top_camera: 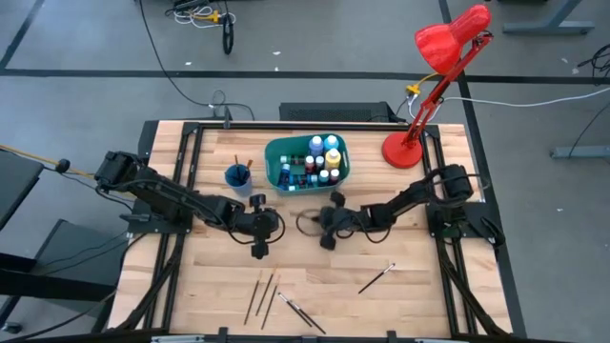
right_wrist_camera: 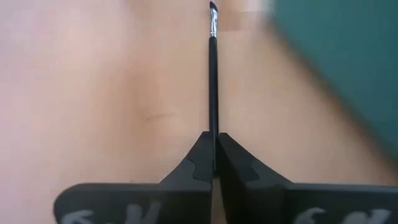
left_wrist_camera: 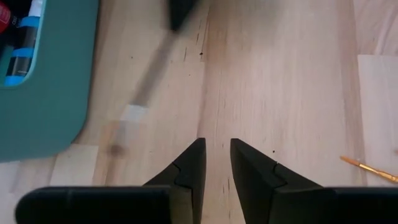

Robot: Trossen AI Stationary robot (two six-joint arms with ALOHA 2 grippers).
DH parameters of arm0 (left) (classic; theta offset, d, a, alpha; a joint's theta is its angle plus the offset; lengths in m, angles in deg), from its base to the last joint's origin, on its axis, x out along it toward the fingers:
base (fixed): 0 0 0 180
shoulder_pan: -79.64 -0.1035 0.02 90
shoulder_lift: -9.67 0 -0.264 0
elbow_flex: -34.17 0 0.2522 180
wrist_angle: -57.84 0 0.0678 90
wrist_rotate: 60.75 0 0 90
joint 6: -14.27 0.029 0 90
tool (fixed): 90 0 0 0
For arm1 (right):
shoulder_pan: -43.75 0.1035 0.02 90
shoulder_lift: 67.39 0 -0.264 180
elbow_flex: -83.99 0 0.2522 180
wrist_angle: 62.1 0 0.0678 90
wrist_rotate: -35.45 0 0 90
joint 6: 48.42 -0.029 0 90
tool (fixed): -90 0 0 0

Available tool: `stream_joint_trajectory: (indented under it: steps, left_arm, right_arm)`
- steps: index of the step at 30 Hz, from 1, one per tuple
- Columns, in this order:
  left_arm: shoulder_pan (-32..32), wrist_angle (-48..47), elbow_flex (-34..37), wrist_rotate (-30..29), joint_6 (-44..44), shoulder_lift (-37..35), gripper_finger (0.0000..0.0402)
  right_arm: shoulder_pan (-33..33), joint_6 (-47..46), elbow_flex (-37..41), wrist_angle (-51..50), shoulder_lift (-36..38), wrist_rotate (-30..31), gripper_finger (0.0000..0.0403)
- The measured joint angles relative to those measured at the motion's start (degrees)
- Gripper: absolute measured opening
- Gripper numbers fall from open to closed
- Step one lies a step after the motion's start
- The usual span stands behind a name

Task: Pick & Place Paint Supplies
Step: Put the silver paint brush into the blue cup

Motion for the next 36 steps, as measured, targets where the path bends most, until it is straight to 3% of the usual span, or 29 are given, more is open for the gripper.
stream_joint_trajectory:
  steps: [3,7,13,22,28,30,36]
  left_arm:
    - [0.54,0.75,0.00,-0.81,-0.26,0.00,0.0081]
    - [1.49,3.97,-0.02,-3.06,3.38,0.02,0.0085]
    - [1.51,6.82,-0.07,1.28,9.81,0.04,0.0115]
    - [1.65,6.04,-0.66,-1.31,4.99,0.07,0.0163]
    - [2.76,6.25,-3.35,4.87,2.04,0.00,0.0165]
    - [3.54,6.45,-4.49,5.13,1.68,0.00,0.0165]
    - [7.02,10.48,-7.72,3.70,6.70,0.00,0.0158]
  right_arm:
    - [1.02,1.46,0.00,-0.52,1.95,-4.22,0.0003]
    - [1.22,2.12,-0.05,-0.62,2.56,-3.26,0.0002]
    - [1.48,2.26,-0.04,-0.52,2.58,-3.06,0.0002]
    - [2.33,2.42,-0.07,-1.13,3.96,-3.72,0.0001]
    - [2.57,2.95,-0.07,-6.06,12.21,-5.30,0.0001]
    - [3.04,3.39,-0.06,-11.70,15.93,-2.93,0.0001]
    - [6.43,-3.76,3.32,-27.23,28.61,13.70,0.0001]
